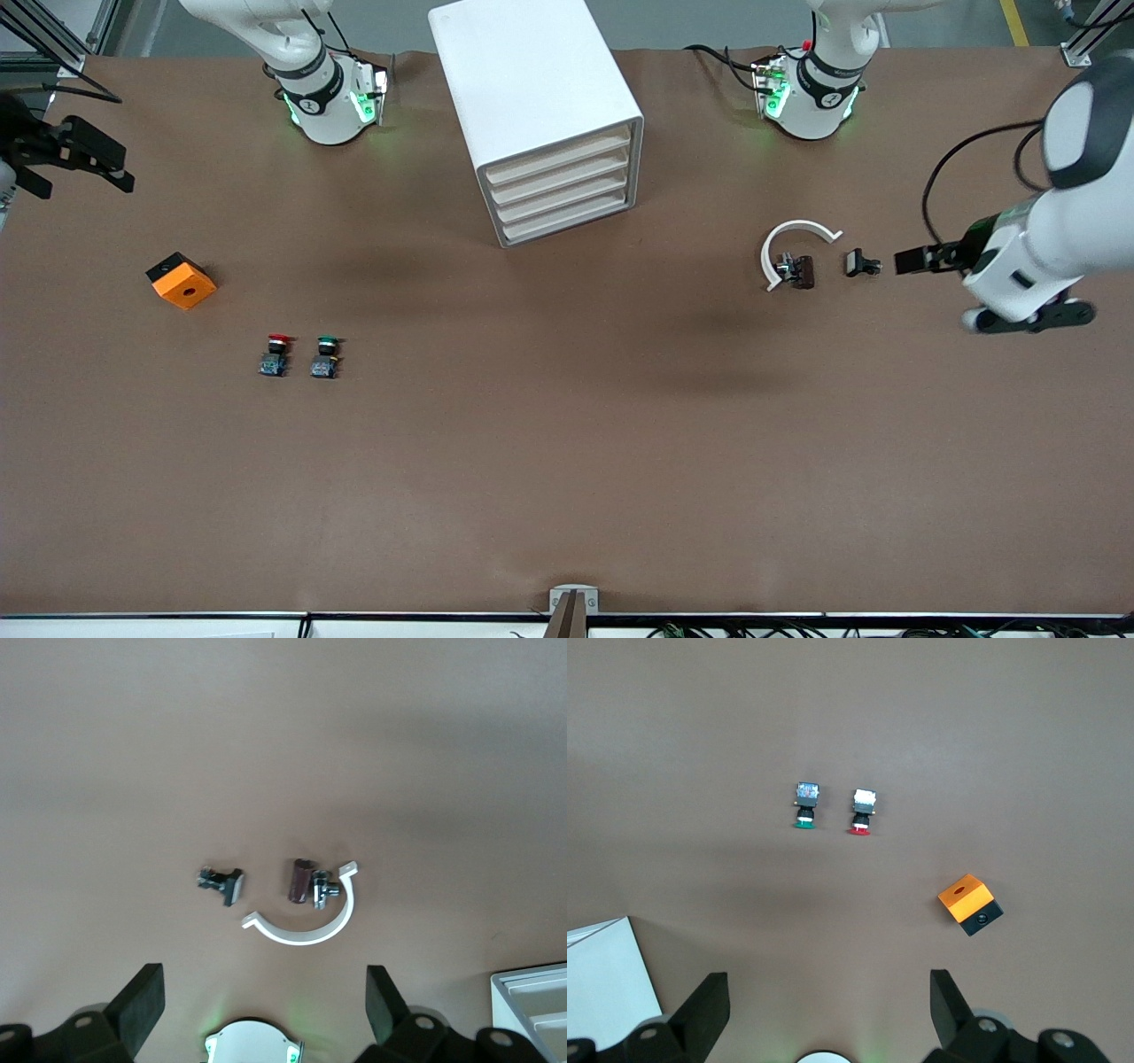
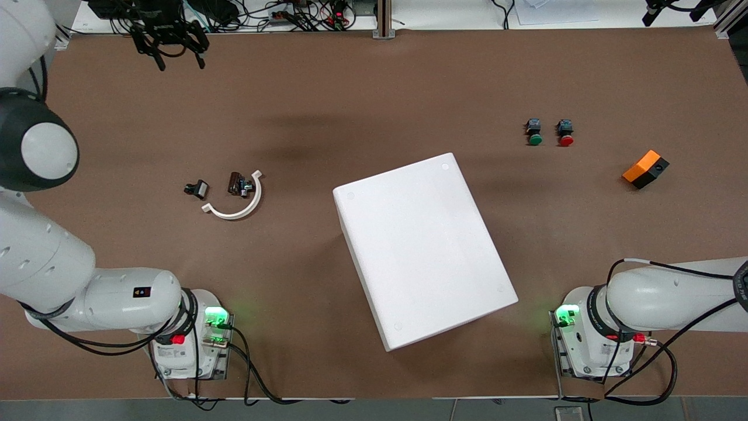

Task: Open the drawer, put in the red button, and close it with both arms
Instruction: 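Reach the left gripper toward the drawer handle while the right gripper reaches buttons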

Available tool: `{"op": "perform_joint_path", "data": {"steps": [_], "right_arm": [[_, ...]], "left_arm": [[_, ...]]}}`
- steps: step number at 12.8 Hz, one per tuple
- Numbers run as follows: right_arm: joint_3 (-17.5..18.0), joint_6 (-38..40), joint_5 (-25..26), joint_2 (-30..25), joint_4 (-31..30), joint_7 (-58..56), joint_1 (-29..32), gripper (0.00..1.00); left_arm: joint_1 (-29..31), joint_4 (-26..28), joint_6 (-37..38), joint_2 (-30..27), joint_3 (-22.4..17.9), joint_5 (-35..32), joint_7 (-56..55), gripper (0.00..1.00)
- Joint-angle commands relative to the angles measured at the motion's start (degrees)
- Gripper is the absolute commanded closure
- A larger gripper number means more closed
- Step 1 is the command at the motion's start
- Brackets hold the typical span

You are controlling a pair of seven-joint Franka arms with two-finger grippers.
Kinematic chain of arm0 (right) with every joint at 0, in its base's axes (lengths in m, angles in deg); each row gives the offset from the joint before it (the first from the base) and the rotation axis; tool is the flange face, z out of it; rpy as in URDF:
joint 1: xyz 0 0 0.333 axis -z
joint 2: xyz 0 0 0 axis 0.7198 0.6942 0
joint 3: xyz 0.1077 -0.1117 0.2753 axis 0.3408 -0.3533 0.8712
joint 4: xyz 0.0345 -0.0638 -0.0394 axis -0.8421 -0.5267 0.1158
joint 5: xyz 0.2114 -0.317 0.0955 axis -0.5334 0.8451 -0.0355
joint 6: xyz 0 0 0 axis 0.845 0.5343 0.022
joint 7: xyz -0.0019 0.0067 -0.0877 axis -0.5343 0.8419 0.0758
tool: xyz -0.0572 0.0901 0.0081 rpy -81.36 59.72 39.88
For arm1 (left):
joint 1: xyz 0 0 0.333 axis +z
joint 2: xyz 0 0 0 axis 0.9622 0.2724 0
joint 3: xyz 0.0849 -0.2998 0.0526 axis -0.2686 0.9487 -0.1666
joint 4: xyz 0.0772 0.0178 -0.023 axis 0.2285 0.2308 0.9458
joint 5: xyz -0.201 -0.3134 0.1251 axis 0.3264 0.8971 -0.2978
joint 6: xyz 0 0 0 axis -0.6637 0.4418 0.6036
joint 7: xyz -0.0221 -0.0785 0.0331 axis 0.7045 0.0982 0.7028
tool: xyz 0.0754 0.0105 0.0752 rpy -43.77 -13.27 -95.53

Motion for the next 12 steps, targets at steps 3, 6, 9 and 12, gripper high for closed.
{"op": "perform_joint_path", "data": {"steps": [3,6,9,12], "right_arm": [[-0.07,-1.29,0.86,5.71,0.09,-0.23,-1.12,0.0],[-0.16,-1.38,1.03,12.2,0.27,-0.76,-0.33,0.0],[-0.42,-6.55,1.03,18.27,-1.05,-0.67,0.81,0.0],[-0.42,-15.84,0.95,21.1,-6.03,-0.58,1.51,0.0]], "left_arm": [[-4.42,-2.39,-3.0,9.45,0.02,2.06,-19.98,0.0],[-8.63,-2.56,-4.23,15.25,0.02,2.76,-33.84,0.0],[-13.91,-2.56,-5.74,18.95,0.02,7.14,-55.01,0.0],[-18.13,-2.48,-5.74,22.38,0.02,14.69,-69.99,0.0]]}}
